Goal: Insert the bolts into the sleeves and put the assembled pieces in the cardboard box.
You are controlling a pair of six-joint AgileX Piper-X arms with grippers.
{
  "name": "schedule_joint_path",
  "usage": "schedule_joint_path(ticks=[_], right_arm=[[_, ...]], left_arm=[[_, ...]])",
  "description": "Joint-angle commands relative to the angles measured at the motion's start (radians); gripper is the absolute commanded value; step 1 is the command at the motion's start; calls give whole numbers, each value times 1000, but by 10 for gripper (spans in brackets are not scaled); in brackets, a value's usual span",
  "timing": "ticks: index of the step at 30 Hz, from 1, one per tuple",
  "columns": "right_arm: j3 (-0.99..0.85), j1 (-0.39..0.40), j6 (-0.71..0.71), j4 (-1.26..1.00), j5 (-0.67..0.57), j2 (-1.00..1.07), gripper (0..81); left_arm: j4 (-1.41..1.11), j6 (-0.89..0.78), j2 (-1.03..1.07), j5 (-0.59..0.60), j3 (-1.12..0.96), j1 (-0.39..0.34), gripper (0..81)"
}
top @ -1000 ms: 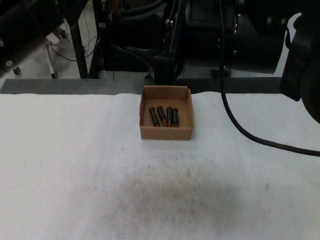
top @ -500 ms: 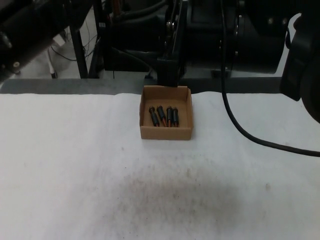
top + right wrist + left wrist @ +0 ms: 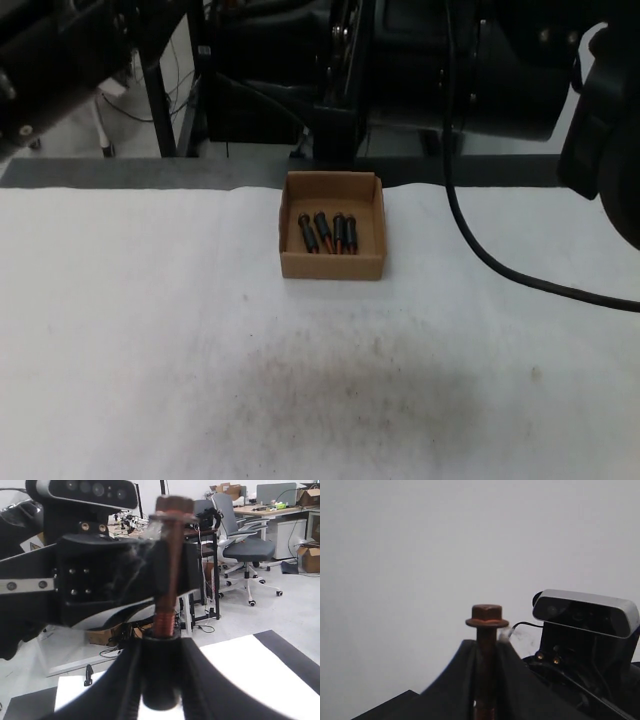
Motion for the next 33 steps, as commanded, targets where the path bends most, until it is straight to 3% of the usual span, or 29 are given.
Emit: schedule_joint_path(ticks=[1, 6, 8, 17, 22, 25, 31, 33], right_arm=[[-5, -1, 19, -44, 4, -8, 8], [-5, -1, 25, -44, 4, -8, 8], [-5, -1, 25, -44, 4, -8, 8], [-5, -1, 25, -44, 4, -8, 8], [-5, -1, 24, -4, 33, -8, 8], [-5, -1, 24, 31, 148, -8, 8], [-14, -11, 24, 123, 470, -5, 8], [-45, -32, 32, 210, 503, 10, 8]], left_arm=[[2, 1, 0, 57, -4, -1, 173], [2, -7, 0, 57, -4, -1, 464], [2, -7, -2, 57, -4, -1, 523], [2, -5, -28, 49, -4, 29, 529], [-11, -5, -54, -69, -5, 84, 528], [-14, -7, -82, -157, -6, 108, 457], [14, -2, -101, -168, -6, 121, 0], [66, -2, -101, -168, -6, 121, 3]])
